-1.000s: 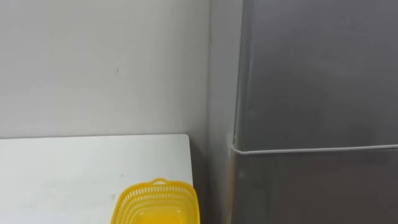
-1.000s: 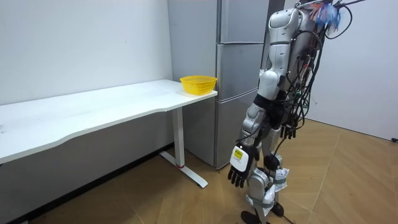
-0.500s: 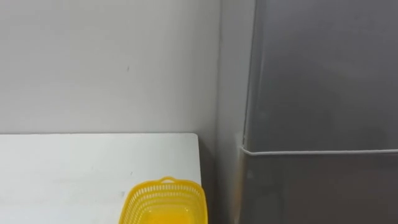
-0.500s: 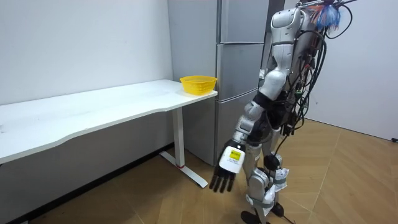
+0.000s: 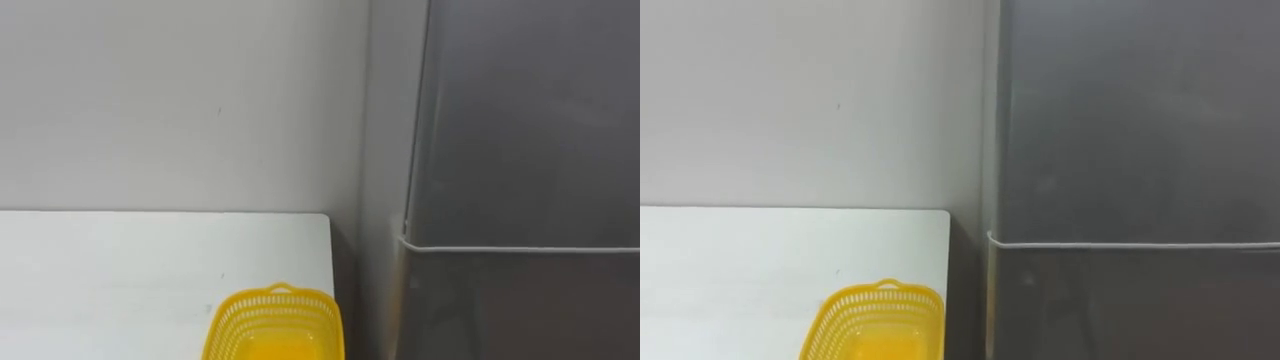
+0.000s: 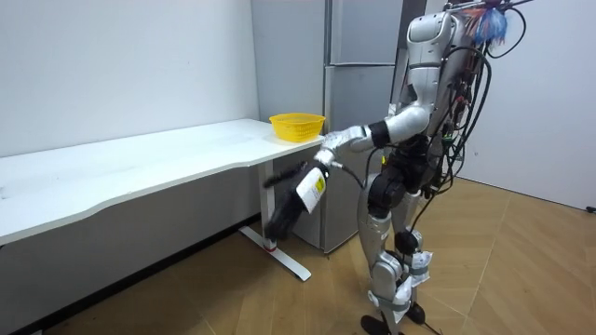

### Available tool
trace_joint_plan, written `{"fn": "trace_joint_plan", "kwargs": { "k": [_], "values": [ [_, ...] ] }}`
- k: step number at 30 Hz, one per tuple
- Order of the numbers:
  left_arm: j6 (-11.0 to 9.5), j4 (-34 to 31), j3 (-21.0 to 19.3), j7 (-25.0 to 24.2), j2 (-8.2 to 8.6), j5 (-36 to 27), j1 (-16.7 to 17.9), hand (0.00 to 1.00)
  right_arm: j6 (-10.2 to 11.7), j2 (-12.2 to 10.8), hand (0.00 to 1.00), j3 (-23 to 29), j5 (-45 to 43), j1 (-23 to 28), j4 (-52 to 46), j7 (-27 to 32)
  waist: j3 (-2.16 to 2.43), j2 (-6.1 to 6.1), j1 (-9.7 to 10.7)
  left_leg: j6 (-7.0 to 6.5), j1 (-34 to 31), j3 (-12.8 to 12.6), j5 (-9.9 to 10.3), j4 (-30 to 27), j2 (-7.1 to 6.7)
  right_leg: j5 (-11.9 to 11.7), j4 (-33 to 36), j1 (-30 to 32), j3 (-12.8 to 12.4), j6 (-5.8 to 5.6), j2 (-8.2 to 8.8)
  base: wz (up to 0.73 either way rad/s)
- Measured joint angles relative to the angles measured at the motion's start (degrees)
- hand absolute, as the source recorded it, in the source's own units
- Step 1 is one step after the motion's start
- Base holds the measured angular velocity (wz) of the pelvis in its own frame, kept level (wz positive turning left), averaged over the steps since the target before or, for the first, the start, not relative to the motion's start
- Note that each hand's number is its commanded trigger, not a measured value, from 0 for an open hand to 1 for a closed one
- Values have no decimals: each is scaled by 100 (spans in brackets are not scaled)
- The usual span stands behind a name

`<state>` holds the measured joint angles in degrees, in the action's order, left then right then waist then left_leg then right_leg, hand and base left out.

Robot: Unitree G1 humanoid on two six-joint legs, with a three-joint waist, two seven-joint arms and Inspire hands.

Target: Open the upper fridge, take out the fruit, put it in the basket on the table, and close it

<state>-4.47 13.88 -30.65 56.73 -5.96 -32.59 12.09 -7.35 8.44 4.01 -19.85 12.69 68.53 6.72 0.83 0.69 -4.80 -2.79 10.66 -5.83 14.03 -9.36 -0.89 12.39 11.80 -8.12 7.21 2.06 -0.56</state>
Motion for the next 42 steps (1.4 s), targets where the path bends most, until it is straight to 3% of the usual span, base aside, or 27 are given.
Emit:
{"fn": "trace_joint_plan", "kwargs": {
  "k": [3,7,11,15,21,23,27,32,36,42],
  "values": [
    [-67,-895,-183,392,-190,387,-14,0,45,1,0,-3,130,24,2,23,-5,28,-58,-2,-16,60,0,-10,-9,-1,-1,11,-30,2,-25,-4],
    [-197,-2407,-356,799,-370,1512,-5,0,38,-4,0,-99,177,110,12,77,-8,98,-67,-4,-16,196,1,-17,-40,-2,-30,-10,-6,3,-6,4],
    [-263,-3082,-420,750,-458,2321,-15,0,34,-2,0,-109,158,172,23,68,-49,232,15,-25,-26,451,-9,-32,-102,5,-37,-26,82,-8,35,9],
    [-253,-3732,-309,468,-463,2378,-31,0,25,6,0,-171,155,179,5,-44,-43,261,50,-24,-69,482,-10,-55,-92,3,-88,-12,79,-2,21,3],
    [-229,-4235,422,-727,-464,2708,-248,0,111,1,0,-268,74,-20,263,-360,-94,151,301,-23,-113,633,-9,-157,-106,6,-131,-103,189,4,28,15],
    [-230,-4431,874,-1424,-464,2707,-349,0,180,0,0,-275,83,-83,274,-513,-100,108,322,-23,-116,630,-9,-159,-105,6,-118,-94,199,4,33,0],
    [-220,-4655,1580,-2464,-506,2533,-378,0,245,-3,0,-277,78,-148,365,-670,-122,63,509,-25,-124,619,-9,-161,-105,6,-128,-93,183,4,32,1],
    [-194,-4694,2393,-3832,-506,2177,-713,0,308,17,0,-275,-10,-368,740,-735,-128,32,781,-24,-155,565,-9,-160,-92,4,-114,-57,183,4,32,-4],
    [-161,-4695,2687,-4527,-505,2047,-865,0,307,42,0,-276,-98,-460,783,-831,-115,103,847,-25,-211,470,-10,-154,-84,-1,-92,63,74,8,21,-16],
    [89,-4688,2838,-5431,-508,1785,-929,0,303,42,0,-277,-93,-516,784,-941,-118,102,933,-24,-209,449,-12,-155,-83,-1,-106,79,44,8,22,-3]
  ]
}}
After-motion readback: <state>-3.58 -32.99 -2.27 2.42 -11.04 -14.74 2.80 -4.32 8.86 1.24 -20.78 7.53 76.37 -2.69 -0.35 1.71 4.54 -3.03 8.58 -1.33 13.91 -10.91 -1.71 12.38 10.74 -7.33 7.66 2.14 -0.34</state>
